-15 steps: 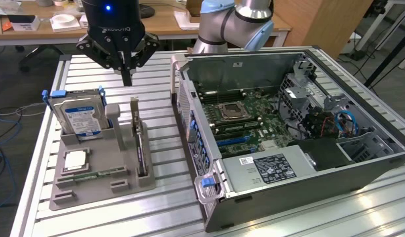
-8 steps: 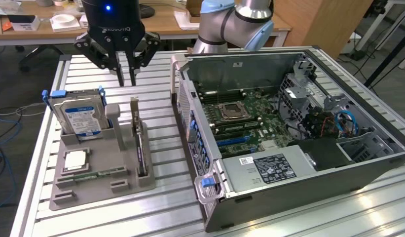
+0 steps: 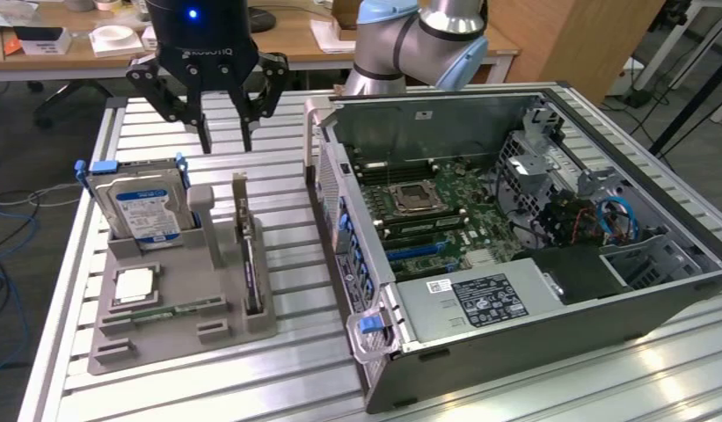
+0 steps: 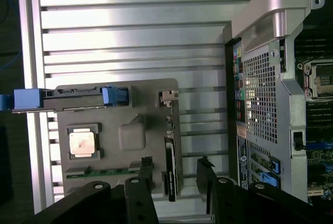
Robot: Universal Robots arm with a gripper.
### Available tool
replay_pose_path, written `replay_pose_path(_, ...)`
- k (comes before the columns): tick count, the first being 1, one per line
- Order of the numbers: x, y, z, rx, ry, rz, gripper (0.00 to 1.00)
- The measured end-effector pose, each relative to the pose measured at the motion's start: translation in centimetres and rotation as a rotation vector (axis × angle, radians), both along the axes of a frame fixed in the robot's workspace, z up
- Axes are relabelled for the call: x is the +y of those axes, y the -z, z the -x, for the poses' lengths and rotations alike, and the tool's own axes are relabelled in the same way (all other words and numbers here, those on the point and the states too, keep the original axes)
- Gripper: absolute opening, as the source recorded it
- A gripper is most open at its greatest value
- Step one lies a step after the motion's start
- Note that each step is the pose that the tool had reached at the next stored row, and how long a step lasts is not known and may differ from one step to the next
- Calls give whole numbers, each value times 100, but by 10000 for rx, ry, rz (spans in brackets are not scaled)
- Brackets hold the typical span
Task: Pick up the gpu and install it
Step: 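Pick up the gpu and move the gpu toward the slot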
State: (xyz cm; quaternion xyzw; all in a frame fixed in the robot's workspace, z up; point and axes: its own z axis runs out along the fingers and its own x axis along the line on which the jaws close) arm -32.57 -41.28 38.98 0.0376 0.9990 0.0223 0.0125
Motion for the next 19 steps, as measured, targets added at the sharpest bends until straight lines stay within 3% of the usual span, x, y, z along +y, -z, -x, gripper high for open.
replay_pose_path(7,0,0,0,0,0,0,49)
replay_pose_path(8,0,0,0,0,0,0,55)
replay_pose_path(19,0,7,0,0,0,1,55)
